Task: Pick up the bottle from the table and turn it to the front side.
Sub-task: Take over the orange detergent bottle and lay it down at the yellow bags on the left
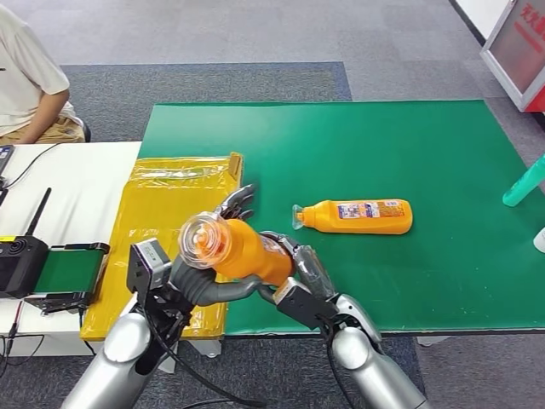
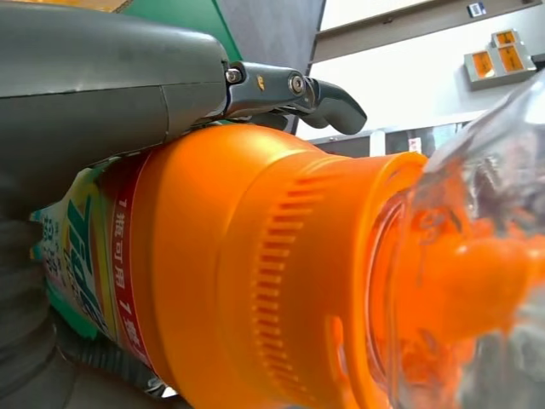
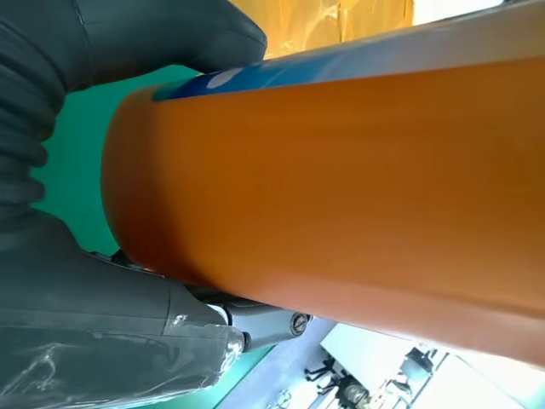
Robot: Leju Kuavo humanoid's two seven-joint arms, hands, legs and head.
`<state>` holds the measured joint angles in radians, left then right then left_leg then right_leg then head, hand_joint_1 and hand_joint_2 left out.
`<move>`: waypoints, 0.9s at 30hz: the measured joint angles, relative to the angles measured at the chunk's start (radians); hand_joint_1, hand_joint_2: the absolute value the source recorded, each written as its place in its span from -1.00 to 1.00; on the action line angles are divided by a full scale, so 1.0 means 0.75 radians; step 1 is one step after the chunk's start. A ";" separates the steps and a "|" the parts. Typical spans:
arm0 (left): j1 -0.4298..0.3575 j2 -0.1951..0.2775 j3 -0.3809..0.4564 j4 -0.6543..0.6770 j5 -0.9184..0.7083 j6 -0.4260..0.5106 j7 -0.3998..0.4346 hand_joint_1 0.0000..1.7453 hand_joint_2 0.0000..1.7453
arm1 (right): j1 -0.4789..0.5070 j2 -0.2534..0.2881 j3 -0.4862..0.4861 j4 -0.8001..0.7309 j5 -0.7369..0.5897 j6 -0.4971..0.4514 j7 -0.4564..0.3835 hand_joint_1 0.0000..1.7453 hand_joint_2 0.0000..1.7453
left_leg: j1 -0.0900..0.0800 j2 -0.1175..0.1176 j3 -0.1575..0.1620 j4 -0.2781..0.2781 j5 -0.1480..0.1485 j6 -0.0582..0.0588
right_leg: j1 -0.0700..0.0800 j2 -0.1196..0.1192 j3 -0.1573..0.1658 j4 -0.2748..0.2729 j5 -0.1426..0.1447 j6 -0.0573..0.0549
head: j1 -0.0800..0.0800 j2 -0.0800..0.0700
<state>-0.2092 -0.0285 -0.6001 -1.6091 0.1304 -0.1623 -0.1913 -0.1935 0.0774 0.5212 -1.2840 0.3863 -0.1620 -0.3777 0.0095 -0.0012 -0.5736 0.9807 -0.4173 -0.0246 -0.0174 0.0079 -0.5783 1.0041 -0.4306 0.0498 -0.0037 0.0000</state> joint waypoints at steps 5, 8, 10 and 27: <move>0.000 0.000 -0.007 0.000 -0.037 0.022 -0.012 -1.00 1.00 | 0.000 -0.005 0.018 0.000 0.009 -0.007 0.000 1.00 1.00 | 0.000 0.000 0.000 0.000 0.000 0.000 | 0.000 0.000 0.000 0.000 0.000 0.000 | 0.000 0.000; -0.001 -0.003 -0.012 0.000 -0.100 0.068 -0.030 -1.00 1.00 | 0.000 -0.009 0.027 0.000 0.026 -0.019 0.001 1.00 1.00 | 0.000 0.000 0.000 0.000 0.000 0.000 | 0.000 0.000 0.000 0.000 0.000 0.000 | 0.000 0.000; -0.001 -0.006 -0.015 0.001 -0.112 0.079 -0.033 -0.97 1.00 | 0.000 -0.010 0.032 0.000 0.037 -0.026 0.001 1.00 1.00 | 0.000 0.000 -0.001 0.000 0.000 0.000 | 0.000 0.000 0.000 0.000 0.000 0.000 | 0.000 0.000; -0.012 -0.011 -0.012 0.034 0.033 0.025 0.033 1.00 1.00 | -0.014 -0.022 0.063 0.000 0.045 -0.076 0.025 1.00 1.00 | 0.000 0.000 -0.002 0.000 0.000 0.000 | 0.000 0.000 -0.001 0.000 0.000 -0.001 | 0.000 0.000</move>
<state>-0.2181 -0.0371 -0.6092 -1.5837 0.1553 -0.1432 -0.1665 -0.2044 0.0610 0.5687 -1.2840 0.4199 -0.2188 -0.3590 0.0095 -0.0012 -0.5752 0.9807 -0.4172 -0.0246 -0.0175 0.0078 -0.5792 1.0041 -0.4302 0.0494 -0.0036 0.0000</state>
